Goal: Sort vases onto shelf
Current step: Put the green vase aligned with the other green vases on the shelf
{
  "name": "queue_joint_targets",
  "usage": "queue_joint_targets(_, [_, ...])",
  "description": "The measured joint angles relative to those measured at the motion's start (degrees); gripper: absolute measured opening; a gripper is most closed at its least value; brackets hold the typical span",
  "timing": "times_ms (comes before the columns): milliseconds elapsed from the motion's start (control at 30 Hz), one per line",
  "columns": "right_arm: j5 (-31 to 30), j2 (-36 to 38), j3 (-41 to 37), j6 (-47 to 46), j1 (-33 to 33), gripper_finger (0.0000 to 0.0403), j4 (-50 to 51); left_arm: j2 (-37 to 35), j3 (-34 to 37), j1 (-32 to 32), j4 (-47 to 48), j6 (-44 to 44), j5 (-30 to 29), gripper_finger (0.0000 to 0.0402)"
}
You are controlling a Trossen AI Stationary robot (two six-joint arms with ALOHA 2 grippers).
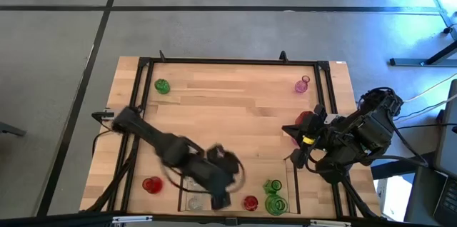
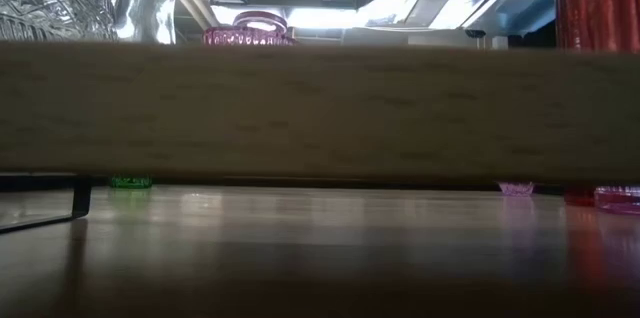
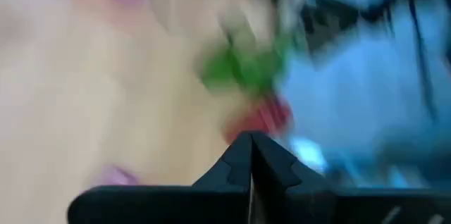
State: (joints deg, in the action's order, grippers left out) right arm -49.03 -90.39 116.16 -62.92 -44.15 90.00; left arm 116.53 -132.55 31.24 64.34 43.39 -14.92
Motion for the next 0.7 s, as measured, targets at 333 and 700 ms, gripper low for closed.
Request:
queue_joint_targets(333, [-7.5,3.0,0.0,-1.3,-5.8,0.0,0.0,-13.6,0.0,5.2,14.5,7.6,-32.5,0.0])
queue_joint_targets(700, [-9.0,3.1,0.0,1.3,8.6,0.0,-0.9,-26.5,15.2,-9.6,25.5,10.3,-28.4,0.0])
